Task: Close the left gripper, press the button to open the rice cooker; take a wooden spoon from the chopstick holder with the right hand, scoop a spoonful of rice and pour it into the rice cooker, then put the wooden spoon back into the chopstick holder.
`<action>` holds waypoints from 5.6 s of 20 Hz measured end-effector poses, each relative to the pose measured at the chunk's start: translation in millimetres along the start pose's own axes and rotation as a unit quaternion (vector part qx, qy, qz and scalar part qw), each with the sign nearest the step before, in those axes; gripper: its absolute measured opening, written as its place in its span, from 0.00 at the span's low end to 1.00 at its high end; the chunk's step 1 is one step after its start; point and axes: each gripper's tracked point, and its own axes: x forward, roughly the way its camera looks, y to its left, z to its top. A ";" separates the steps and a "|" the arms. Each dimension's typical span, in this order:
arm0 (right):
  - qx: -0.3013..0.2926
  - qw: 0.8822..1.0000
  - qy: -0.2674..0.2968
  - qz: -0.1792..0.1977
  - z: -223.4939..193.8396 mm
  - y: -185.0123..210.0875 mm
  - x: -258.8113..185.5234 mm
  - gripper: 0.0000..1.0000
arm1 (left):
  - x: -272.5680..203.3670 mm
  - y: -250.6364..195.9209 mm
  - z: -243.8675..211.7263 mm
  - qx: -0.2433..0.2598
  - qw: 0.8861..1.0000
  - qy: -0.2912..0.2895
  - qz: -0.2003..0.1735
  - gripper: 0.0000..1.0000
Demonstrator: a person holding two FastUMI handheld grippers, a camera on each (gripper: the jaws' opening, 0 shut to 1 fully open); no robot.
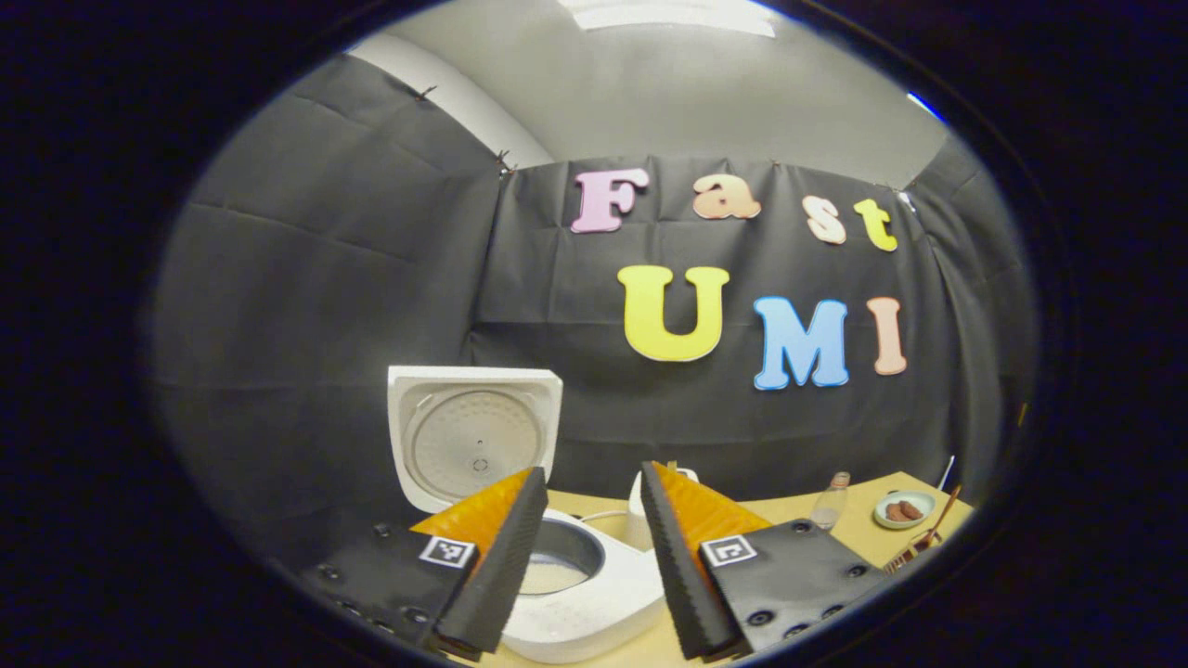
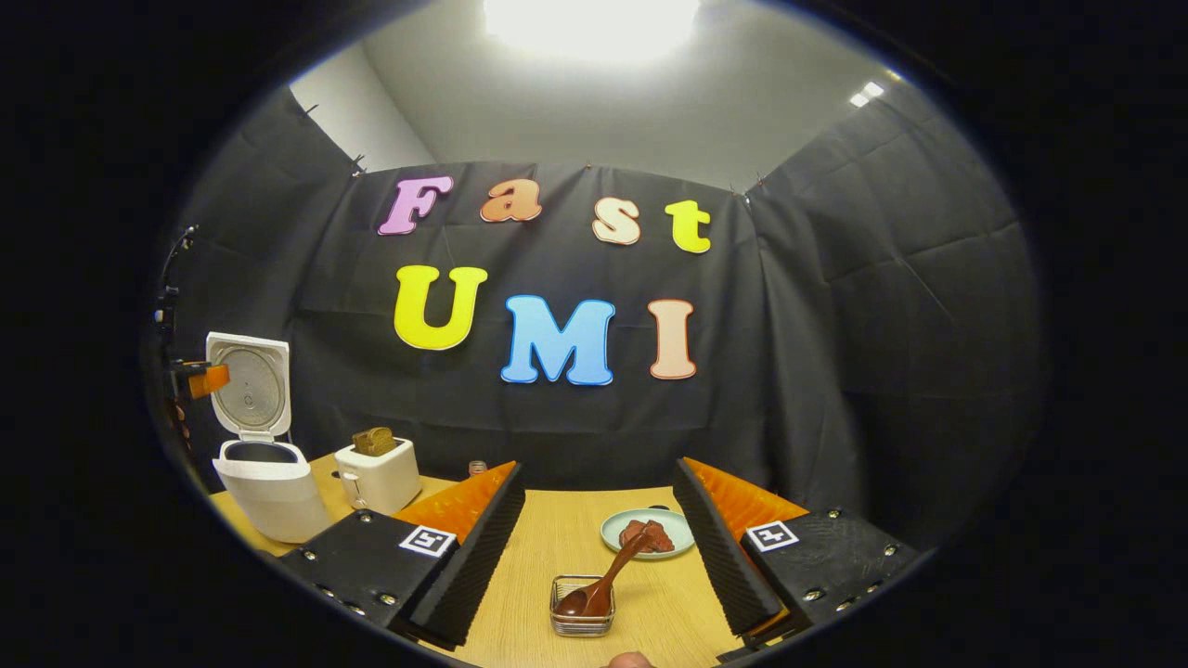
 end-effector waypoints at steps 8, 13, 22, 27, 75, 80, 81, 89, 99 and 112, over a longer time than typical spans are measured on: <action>0.029 0.999 0.043 0.014 -37.6 -25.4 59.9 0.98 | -57.4 -44.7 32.0 0.033 0.999 -0.021 0.002 0.96; 0.067 0.991 0.116 0.025 -90.8 -33.0 92.2 0.98 | -79.7 -76.2 38.6 0.043 0.999 -0.019 -0.014 0.96; 0.126 0.963 0.234 0.040 -174.2 -30.6 128.7 0.98 | -107.6 -88.3 24.5 0.064 0.998 0.011 0.005 0.95; 0.153 0.941 0.296 0.052 -212.9 -19.1 136.7 0.98 | -121.9 -90.4 22.7 0.074 0.997 0.022 0.016 0.96; 0.113 0.952 0.237 0.160 -124.4 202.1 72.5 0.16 | -73.2 78.2 -7.8 0.024 0.999 0.034 -0.018 0.96; 0.045 0.955 0.253 0.150 -169.4 222.6 68.3 0.16 | -68.2 95.8 -13.9 0.032 0.998 0.043 -0.019 0.96; 0.028 0.955 0.254 0.149 -178.0 226.6 67.3 0.16 | -66.4 98.8 -16.8 0.034 0.998 0.045 -0.020 0.95; -0.008 0.944 0.284 0.165 -212.5 267.6 47.2 0.16 | -54.6 111.3 -21.7 0.037 0.998 0.048 -0.021 0.95; 0.066 0.917 0.325 0.222 -212.8 312.0 18.5 0.17 | -51.6 113.0 -23.7 0.026 0.998 0.051 -0.023 0.95; 0.357 0.842 0.375 0.153 -219.8 258.2 40.7 0.17 | -61.9 115.1 -14.5 0.025 0.998 0.048 -0.012 0.95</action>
